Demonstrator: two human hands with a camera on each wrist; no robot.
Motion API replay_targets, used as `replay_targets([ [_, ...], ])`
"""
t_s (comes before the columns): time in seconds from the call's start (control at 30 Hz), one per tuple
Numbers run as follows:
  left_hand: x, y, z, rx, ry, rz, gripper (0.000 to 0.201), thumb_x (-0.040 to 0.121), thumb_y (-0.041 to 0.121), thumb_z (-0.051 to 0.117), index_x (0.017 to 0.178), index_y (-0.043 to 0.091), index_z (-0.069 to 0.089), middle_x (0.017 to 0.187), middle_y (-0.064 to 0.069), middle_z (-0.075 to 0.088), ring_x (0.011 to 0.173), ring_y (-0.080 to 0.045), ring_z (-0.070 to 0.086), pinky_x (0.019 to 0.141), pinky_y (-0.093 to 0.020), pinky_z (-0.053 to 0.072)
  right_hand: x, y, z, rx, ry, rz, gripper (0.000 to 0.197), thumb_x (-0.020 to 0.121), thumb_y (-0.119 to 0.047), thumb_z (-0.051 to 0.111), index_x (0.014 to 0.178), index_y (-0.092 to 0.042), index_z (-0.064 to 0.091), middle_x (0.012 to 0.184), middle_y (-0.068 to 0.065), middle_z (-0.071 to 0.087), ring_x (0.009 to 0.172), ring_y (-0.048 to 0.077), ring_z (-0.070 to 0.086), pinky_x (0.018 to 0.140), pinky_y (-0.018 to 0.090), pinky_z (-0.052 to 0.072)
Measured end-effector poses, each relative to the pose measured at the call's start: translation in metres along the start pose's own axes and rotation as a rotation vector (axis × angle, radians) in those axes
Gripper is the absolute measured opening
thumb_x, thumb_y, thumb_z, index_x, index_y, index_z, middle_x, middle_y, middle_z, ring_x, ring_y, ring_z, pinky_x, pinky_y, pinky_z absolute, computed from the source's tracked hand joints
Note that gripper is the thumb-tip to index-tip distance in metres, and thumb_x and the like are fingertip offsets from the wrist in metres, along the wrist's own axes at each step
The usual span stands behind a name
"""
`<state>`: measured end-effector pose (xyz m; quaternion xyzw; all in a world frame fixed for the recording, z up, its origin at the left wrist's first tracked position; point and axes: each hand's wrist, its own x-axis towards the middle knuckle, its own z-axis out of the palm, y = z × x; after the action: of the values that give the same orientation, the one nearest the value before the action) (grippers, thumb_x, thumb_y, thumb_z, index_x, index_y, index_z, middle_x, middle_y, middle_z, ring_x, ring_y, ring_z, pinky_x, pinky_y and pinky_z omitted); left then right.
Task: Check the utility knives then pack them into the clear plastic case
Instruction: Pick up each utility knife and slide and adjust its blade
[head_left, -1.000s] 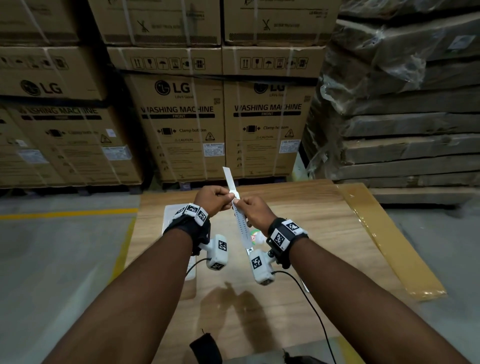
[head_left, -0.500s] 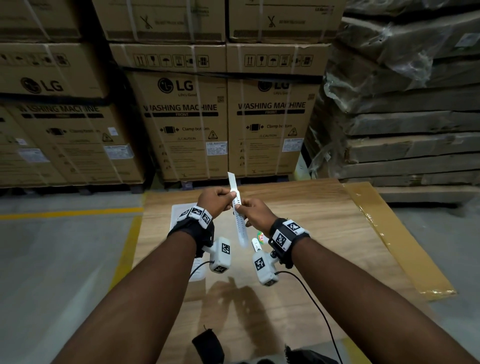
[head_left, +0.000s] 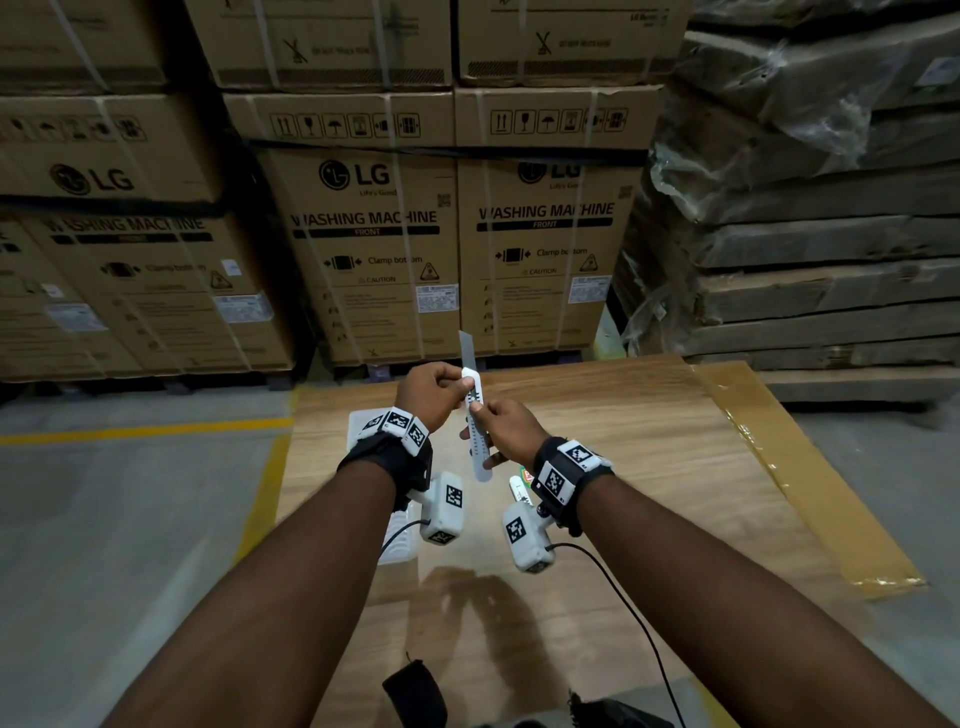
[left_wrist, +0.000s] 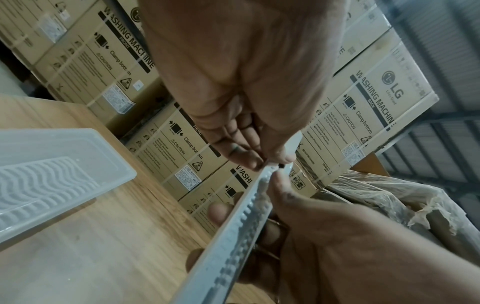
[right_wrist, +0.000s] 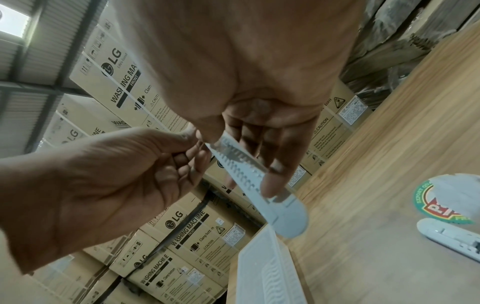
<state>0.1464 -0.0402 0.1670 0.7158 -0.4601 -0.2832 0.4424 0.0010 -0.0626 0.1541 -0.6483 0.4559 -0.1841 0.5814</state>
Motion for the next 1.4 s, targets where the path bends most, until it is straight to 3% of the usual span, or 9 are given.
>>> replay_targets([
  [0.23, -0.003, 0.0, 0.011, -0.005, 0.052, 0.015, 0.01, 0.084, 0.021, 0.073, 0.092, 0.015, 0.074, 0.079, -0.003, 0.074, 0.073, -0.015, 0.071, 0.077, -0.034, 0.059, -0.002, 0.001, -0.004, -0.058, 0.061, -0.014, 0.027, 0.102, -0.036, 0.045, 0.1, -0.015, 0.063, 0.093, 0.01, 0.074, 0.075, 0.022, 0.067, 0.062, 0.041, 0.06],
  [0.4, -0.008, 0.002, 0.021, -0.046, 0.074, 0.006, 0.013, 0.085, 0.016, 0.073, 0.095, 0.008, 0.073, 0.081, -0.007, 0.073, 0.064, -0.009, 0.066, 0.071, -0.026, 0.058, -0.002, 0.005, -0.009, -0.084, 0.091, -0.016, 0.023, 0.102, -0.028, 0.048, 0.094, -0.014, 0.064, 0.088, 0.01, 0.074, 0.069, 0.022, 0.065, 0.052, 0.031, 0.055],
  [0.57, -0.01, 0.001, 0.027, -0.072, 0.053, -0.022, 0.013, 0.085, 0.013, 0.072, 0.096, 0.007, 0.073, 0.079, -0.008, 0.072, 0.064, -0.01, 0.066, 0.07, -0.026, 0.057, -0.001, 0.014, -0.015, -0.154, 0.116, -0.035, 0.013, 0.095, -0.014, 0.055, 0.096, -0.018, 0.068, 0.089, 0.004, 0.076, 0.076, 0.015, 0.067, 0.061, 0.025, 0.05],
  [0.67, -0.008, -0.001, 0.027, -0.079, 0.022, -0.064, 0.017, 0.086, 0.016, 0.072, 0.099, 0.006, 0.073, 0.081, -0.008, 0.072, 0.067, -0.014, 0.067, 0.077, -0.032, 0.059, -0.004, 0.014, -0.013, -0.129, 0.076, -0.028, 0.012, 0.097, -0.014, 0.054, 0.1, -0.018, 0.065, 0.09, 0.005, 0.075, 0.072, 0.022, 0.066, 0.05, 0.027, 0.051],
  [0.77, -0.005, 0.0, 0.025, -0.06, -0.013, -0.081, 0.016, 0.086, 0.021, 0.071, 0.097, 0.01, 0.074, 0.084, -0.006, 0.074, 0.076, -0.019, 0.071, 0.082, -0.037, 0.06, -0.004, 0.013, -0.01, -0.069, 0.039, -0.021, 0.019, 0.099, -0.019, 0.051, 0.111, -0.011, 0.063, 0.092, 0.004, 0.073, 0.085, 0.028, 0.07, 0.054, 0.034, 0.056],
  [0.87, -0.003, -0.001, 0.024, 0.0, -0.018, -0.048, 0.012, 0.085, 0.026, 0.069, 0.083, 0.016, 0.074, 0.079, -0.005, 0.075, 0.077, -0.02, 0.072, 0.081, -0.043, 0.059, -0.006, 0.008, -0.01, -0.038, 0.055, -0.013, 0.027, 0.1, -0.027, 0.051, 0.115, -0.01, 0.064, 0.094, 0.004, 0.074, 0.09, 0.027, 0.069, 0.059, 0.036, 0.059],
  [1.03, 0.0, -0.002, 0.021, -0.081, 0.014, -0.052, 0.005, 0.085, 0.023, 0.071, 0.082, 0.02, 0.073, 0.077, -0.003, 0.073, 0.072, -0.017, 0.071, 0.081, -0.043, 0.06, -0.01, 0.008, -0.014, -0.021, 0.042, 0.064, 0.042, 0.1, -0.041, 0.048, 0.107, -0.004, 0.066, 0.096, 0.013, 0.073, 0.077, 0.019, 0.068, 0.057, 0.038, 0.059],
  [1.2, -0.002, -0.001, 0.027, -0.125, -0.002, -0.057, 0.014, 0.088, 0.015, 0.068, 0.098, 0.006, 0.072, 0.086, -0.013, 0.074, 0.06, -0.007, 0.065, 0.074, -0.031, 0.061, -0.006, 0.012, -0.015, -0.103, 0.093, 0.054, 0.039, 0.101, -0.039, 0.046, 0.101, -0.006, 0.066, 0.093, 0.013, 0.074, 0.063, 0.018, 0.064, 0.056, 0.038, 0.059],
  [1.4, 0.0, -0.001, 0.028, -0.142, -0.017, -0.073, 0.02, 0.09, 0.013, 0.066, 0.105, 0.0, 0.07, 0.088, -0.011, 0.072, 0.066, -0.007, 0.066, 0.059, -0.013, 0.055, -0.003, 0.013, -0.01, -0.173, 0.17, 0.029, 0.035, 0.101, -0.036, 0.047, 0.091, -0.009, 0.067, 0.082, 0.007, 0.075, 0.057, 0.014, 0.061, 0.055, 0.026, 0.046],
])
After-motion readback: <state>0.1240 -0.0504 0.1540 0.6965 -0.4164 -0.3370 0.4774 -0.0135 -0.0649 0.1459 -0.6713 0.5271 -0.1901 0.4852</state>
